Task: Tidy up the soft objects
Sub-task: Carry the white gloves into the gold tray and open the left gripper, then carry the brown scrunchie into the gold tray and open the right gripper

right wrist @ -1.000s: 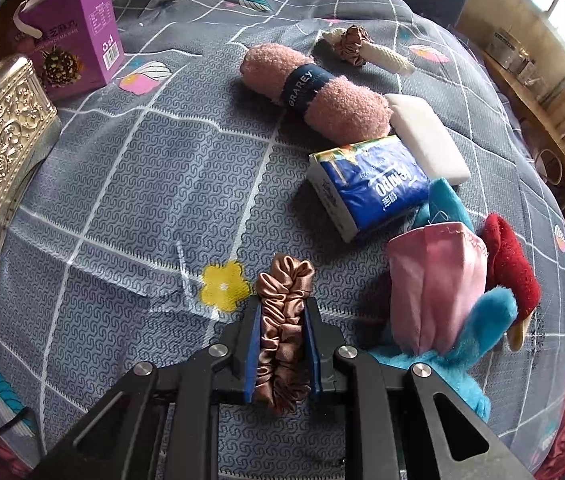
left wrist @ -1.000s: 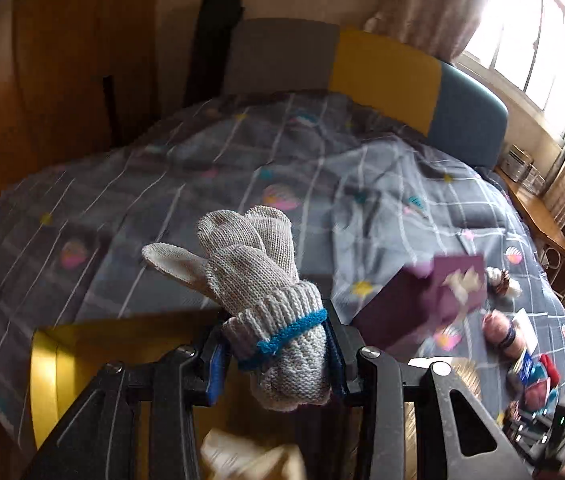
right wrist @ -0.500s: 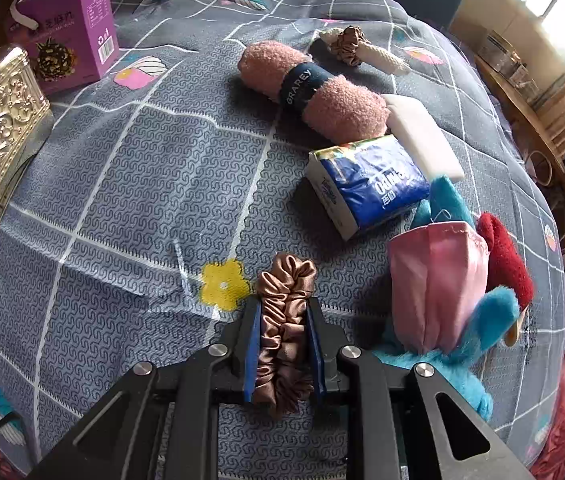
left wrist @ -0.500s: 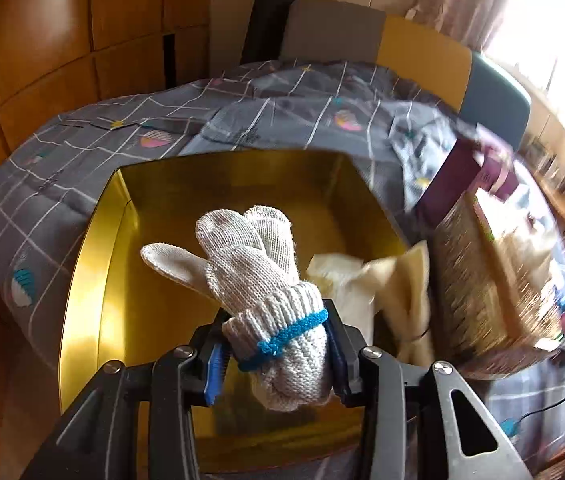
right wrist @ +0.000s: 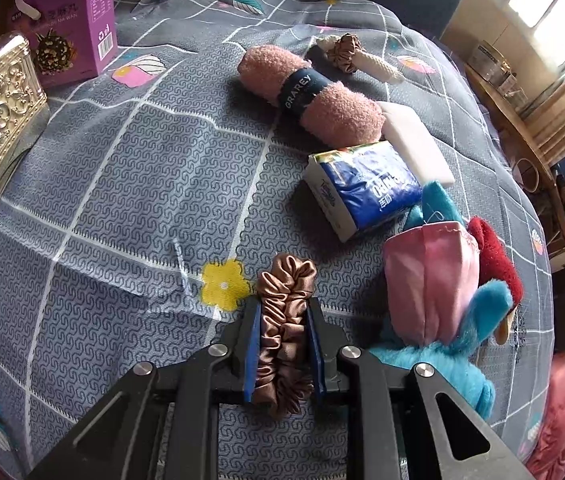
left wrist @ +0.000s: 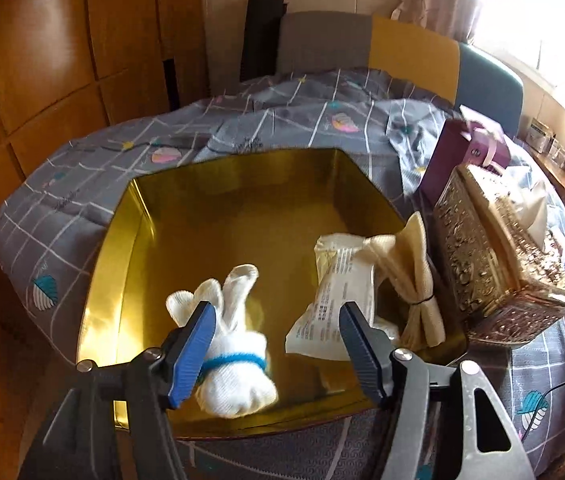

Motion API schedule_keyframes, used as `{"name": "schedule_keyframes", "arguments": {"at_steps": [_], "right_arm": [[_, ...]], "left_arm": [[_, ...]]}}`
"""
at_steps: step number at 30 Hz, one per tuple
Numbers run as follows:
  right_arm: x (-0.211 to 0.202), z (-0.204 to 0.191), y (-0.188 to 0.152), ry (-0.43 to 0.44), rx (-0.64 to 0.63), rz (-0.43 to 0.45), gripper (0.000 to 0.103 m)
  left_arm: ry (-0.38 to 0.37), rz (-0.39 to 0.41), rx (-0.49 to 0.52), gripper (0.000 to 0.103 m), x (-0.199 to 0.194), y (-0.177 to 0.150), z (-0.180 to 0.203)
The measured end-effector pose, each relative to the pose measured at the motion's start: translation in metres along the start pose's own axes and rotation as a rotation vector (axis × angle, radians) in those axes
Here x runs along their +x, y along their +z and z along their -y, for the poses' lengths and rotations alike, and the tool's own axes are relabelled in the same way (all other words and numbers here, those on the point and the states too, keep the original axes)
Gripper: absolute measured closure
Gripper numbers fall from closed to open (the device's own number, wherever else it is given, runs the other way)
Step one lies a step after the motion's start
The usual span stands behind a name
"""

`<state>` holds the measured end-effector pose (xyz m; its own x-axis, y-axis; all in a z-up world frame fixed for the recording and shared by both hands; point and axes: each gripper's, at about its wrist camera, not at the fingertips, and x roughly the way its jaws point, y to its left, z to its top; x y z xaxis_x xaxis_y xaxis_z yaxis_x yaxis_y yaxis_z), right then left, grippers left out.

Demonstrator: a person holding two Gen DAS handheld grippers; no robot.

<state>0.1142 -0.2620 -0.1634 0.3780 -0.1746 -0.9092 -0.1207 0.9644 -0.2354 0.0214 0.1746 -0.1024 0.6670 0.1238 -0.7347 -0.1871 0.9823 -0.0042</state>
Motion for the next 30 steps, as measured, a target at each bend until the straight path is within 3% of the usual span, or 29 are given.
{"name": "schedule_keyframes", "arguments": {"at_steps": [6, 11, 19, 25, 30], "right_arm": [[0.004, 0.012, 0.008, 0.025, 0.067, -0.033, 0.08], [0.002, 0.024, 0.021, 0.059, 0.156, -0.055, 0.08], [-0.01, 0.027, 0.085, 0.094, 0.203, -0.046, 0.08], [-0.04, 0.016, 0.162, 0.112, 0.217, 0.064, 0.08], [-0.082, -0.021, 0.223, 0.163, 0.165, 0.2, 0.08]], "left_arm": [[0.001, 0.052, 0.004, 0.038, -0.017, 0.003, -0.002], [0.064, 0.086, -0.017, 0.038, -0.023, 0.003, -0.007], [0.031, 0.066, -0.031, 0.038, -0.02, -0.001, -0.014], [0.022, 0.064, -0.039, 0.038, -0.021, 0.001, -0.021], [0.01, 0.057, -0.042, 0.038, -0.019, -0.001, -0.025]]}}
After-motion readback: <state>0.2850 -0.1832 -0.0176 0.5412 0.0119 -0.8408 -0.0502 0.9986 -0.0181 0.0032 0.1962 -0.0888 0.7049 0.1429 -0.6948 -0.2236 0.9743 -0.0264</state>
